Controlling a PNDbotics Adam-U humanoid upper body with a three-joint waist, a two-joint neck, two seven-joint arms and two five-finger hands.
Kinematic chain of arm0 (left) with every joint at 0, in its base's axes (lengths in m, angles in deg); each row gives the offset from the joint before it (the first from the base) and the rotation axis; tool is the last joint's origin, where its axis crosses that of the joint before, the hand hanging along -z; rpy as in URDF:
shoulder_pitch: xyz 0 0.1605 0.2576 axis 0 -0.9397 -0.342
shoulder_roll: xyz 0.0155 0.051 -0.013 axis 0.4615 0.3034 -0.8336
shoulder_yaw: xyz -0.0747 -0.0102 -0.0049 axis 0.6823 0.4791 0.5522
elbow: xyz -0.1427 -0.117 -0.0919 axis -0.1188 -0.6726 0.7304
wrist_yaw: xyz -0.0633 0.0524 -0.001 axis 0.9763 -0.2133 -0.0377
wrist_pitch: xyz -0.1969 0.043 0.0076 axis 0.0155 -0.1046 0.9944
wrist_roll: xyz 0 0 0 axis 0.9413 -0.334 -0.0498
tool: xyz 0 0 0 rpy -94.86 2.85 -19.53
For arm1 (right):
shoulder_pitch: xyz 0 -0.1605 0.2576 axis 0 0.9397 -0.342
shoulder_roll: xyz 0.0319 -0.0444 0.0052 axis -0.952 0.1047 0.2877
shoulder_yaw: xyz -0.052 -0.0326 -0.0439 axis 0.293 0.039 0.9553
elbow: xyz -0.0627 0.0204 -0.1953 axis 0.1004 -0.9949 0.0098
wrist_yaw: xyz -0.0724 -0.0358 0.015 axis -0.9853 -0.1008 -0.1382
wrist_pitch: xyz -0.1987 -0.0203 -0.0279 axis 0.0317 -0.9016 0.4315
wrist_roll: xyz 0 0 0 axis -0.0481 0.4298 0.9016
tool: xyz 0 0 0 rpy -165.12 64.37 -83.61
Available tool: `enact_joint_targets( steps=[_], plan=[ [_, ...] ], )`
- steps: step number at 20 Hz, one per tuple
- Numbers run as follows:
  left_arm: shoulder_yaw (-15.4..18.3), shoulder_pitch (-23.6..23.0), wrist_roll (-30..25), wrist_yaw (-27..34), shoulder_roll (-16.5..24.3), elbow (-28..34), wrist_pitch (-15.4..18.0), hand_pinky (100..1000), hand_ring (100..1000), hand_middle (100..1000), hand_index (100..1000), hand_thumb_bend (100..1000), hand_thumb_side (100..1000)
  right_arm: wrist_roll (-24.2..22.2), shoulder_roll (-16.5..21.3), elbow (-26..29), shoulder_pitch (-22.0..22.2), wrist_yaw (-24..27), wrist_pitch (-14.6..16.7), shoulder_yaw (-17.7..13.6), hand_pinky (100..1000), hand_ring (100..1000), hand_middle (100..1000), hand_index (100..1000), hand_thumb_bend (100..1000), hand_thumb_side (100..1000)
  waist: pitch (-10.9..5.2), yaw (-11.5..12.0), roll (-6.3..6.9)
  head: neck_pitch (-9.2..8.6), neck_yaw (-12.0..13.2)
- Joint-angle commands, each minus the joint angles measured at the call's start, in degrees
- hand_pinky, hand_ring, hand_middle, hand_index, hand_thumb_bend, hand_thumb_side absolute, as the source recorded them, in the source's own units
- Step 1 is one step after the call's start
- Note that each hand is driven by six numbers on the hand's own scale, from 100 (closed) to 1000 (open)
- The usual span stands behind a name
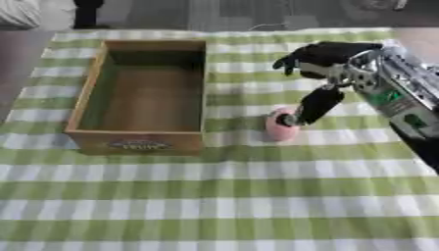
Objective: Pick up objects on the table and place them in the box.
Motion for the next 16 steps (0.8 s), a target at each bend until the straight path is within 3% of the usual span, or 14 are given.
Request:
enact_joint_targets(
  steps=[1, 7, 16],
  plan=[
    [0.11, 0.16, 0.00, -0.23, 1.89, 1.11, 0.06, 484, 438, 507, 805, 100, 929, -1.12, 1.81, -0.26, -1.12, 0.87, -0.72, 0.46, 871, 930, 828, 1000, 428, 431, -1.17, 0.03, 0.05, -0.06, 0.22],
    [0.08, 0.21, -0.06, -0.23, 1.87, 1.11, 0.06, 484, 438, 507, 806, 100, 930, -1.12, 1.71, -2.41, -1.60, -0.97, 0.44, 2.25, 868, 938, 840, 1000, 358, 436, -1.07, 0.10, -0.01, -0.16, 0.17],
    [0.11, 0.25, -0.09, -0.19, 1.76, 1.11, 0.02, 483, 438, 507, 805, 100, 931, -1.12, 0.88, -6.55, -1.13, -4.55, 3.54, 2.63, 864, 940, 841, 1000, 351, 438, -0.84, 0.37, -0.06, -0.37, 0.01]
  ],
)
